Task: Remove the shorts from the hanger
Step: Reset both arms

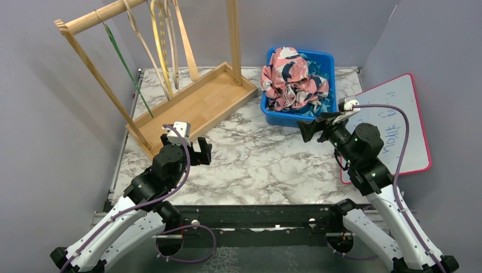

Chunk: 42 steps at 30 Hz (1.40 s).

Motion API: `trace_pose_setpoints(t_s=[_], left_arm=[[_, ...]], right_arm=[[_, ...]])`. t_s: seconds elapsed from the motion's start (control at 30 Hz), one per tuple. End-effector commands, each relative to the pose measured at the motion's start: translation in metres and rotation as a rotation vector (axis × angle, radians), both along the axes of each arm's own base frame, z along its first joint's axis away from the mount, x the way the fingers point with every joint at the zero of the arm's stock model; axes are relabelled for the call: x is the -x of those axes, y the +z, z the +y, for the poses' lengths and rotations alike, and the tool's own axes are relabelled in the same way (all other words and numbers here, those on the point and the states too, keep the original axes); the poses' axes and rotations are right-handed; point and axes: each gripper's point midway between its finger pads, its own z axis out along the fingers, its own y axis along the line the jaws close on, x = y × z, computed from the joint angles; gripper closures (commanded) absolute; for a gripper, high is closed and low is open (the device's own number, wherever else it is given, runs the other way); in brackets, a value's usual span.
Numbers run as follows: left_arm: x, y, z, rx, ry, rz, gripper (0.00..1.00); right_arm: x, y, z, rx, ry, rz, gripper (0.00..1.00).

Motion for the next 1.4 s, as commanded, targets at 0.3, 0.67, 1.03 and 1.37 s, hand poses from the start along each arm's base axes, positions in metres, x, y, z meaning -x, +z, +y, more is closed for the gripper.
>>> trace_pose_setpoints(t_s=[0.3, 0.67, 1.03, 1.37], left_arm=[[-0.002, 0.007, -0.006, 0.013, -0.020, -0.020, 0.01], [-0.002, 0.008, -0.005, 0.014, -0.017, -0.023, 0.01], [-0.001, 0.016, 0.001, 0.038, 0.007, -0.050, 0.01], [0.004, 0.033, 0.017, 0.089, 0.057, -0.115, 0.01]], right_arm=[[-0.004, -0.015, 0.007, 0.015, 0.033, 0.039, 0.00], [-0.004, -0.009, 0.004, 0.005, 0.014, 0.024, 0.00], [-0.005, -0.002, 0.001, -0.045, -0.015, 0.016, 0.00], [-0.004, 0.001, 0.001, -0.059, -0.018, -0.005, 0.00]])
